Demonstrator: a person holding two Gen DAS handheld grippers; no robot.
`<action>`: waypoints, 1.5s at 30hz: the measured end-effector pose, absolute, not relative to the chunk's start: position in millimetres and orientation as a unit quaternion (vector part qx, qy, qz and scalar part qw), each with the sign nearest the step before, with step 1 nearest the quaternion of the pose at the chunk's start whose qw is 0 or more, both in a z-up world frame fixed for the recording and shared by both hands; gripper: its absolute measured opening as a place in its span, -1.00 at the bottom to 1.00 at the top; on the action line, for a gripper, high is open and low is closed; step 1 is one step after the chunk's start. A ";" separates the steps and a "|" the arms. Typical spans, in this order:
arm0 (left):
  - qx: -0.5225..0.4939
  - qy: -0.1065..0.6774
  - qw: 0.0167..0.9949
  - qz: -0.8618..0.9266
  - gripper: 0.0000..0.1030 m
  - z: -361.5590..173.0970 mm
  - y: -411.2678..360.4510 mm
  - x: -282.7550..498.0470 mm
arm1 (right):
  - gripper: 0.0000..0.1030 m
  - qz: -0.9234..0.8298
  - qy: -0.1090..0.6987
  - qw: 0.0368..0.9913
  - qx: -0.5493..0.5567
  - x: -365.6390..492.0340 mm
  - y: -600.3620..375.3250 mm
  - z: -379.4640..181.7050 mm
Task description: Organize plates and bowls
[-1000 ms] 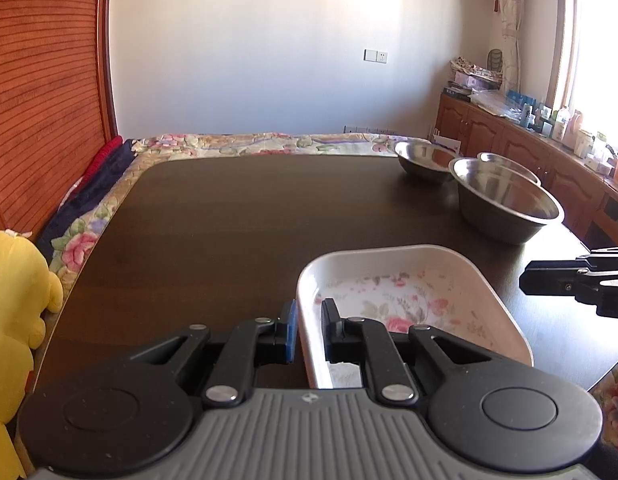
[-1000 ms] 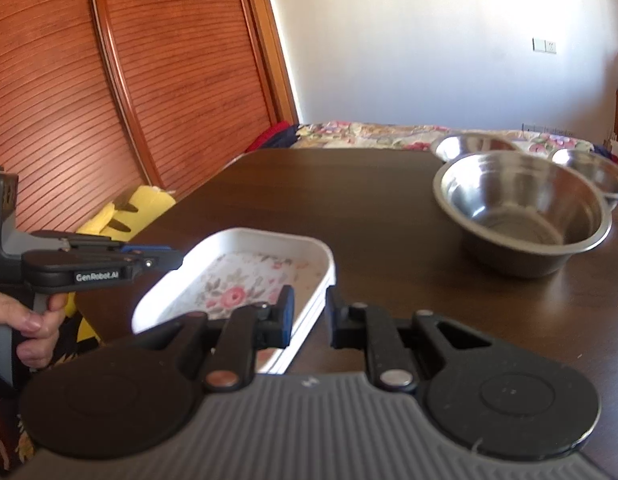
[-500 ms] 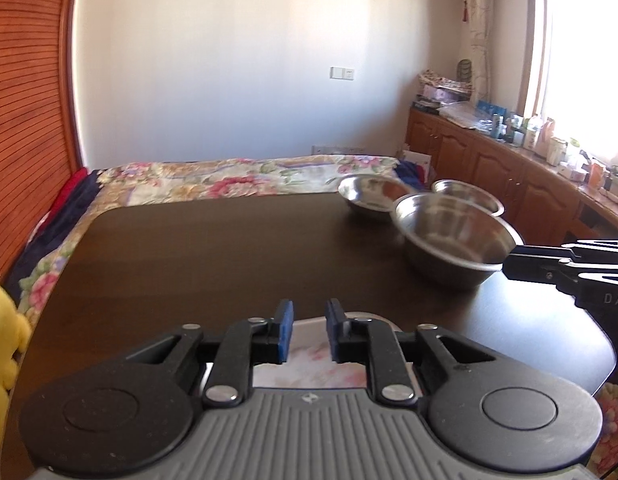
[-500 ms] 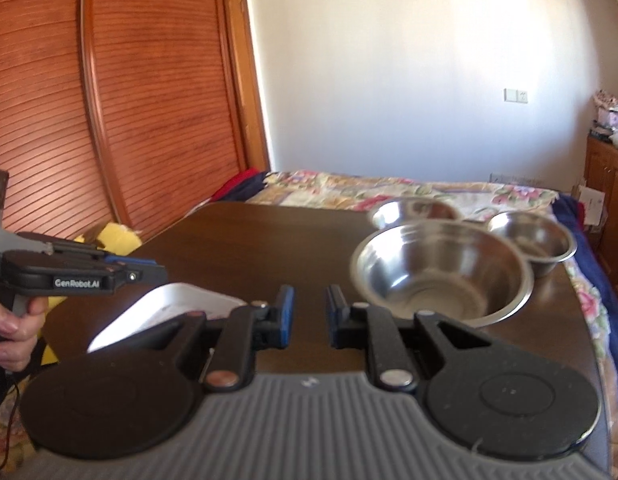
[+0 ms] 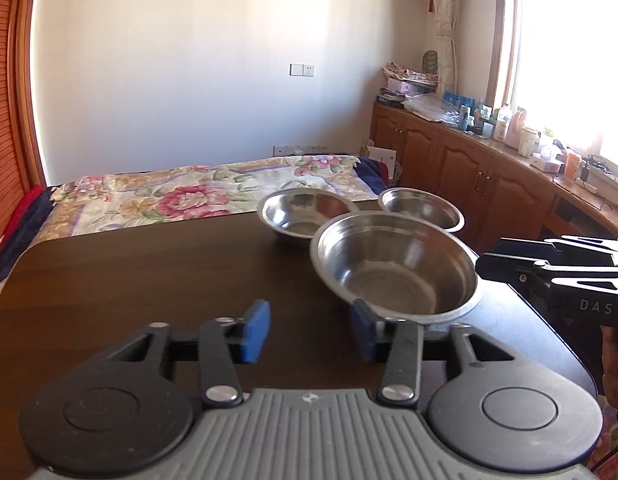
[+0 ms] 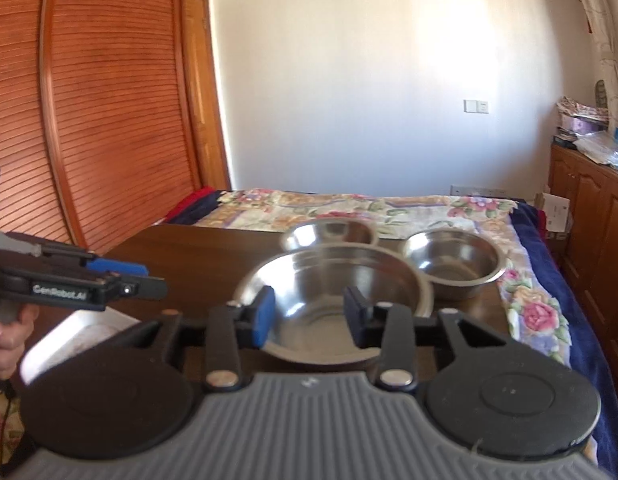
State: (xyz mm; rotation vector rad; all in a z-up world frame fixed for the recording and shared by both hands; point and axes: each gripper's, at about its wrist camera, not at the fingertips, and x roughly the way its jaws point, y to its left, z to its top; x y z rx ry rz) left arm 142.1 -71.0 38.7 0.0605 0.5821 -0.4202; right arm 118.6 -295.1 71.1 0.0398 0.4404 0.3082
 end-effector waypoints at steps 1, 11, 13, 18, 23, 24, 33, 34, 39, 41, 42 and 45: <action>0.028 0.287 0.935 -0.207 0.17 38.0 -75.1 145.4 | -0.06 0.148 0.219 0.964 0.020 122.1 -299.4 69.3; 0.029 0.312 0.927 -0.208 0.33 25.8 -106.3 180.6 | 0.08 0.127 0.236 0.962 0.043 156.3 -336.9 51.9; 0.024 0.320 0.925 -0.203 0.11 21.9 -107.9 188.6 | 0.08 0.132 0.245 0.958 0.061 164.5 -342.3 48.9; 0.002 0.341 0.920 -0.195 -0.09 14.6 -112.4 206.0 | 0.07 0.143 0.263 0.950 0.094 178.9 -351.5 42.4; -0.016 0.356 0.915 -0.188 -0.18 8.5 -111.7 220.6 | 0.06 0.146 0.276 0.942 0.119 189.0 -356.3 36.8; -0.020 0.359 0.914 -0.188 -0.21 7.4 -111.4 222.7 | 0.03 0.146 0.278 0.941 0.122 191.1 -357.1 35.9; -0.055 0.379 0.901 -0.203 -0.63 4.0 -107.8 232.4 | -0.48 0.152 0.307 0.927 0.156 202.8 -361.8 24.9; -0.053 0.380 0.901 -0.204 -0.63 4.4 -108.1 230.7 | -0.50 0.152 0.307 0.926 0.158 201.7 -361.7 24.7; -0.060 0.381 0.898 -0.210 -0.63 8.6 -102.9 217.4 | -0.54 0.148 0.307 0.926 0.163 191.8 -360.2 26.1; -0.060 0.376 0.899 -0.216 -0.63 12.4 -100.1 207.2 | -0.54 0.147 0.304 0.927 0.160 183.9 -358.0 27.8; -0.059 0.373 0.900 -0.219 -0.63 15.0 -98.4 200.8 | -0.54 0.147 0.303 0.928 0.161 179.4 -357.2 28.9; -0.055 0.363 0.902 -0.228 -0.63 20.7 -93.9 180.7 | -0.55 0.148 0.295 0.930 0.162 165.5 -354.8 33.7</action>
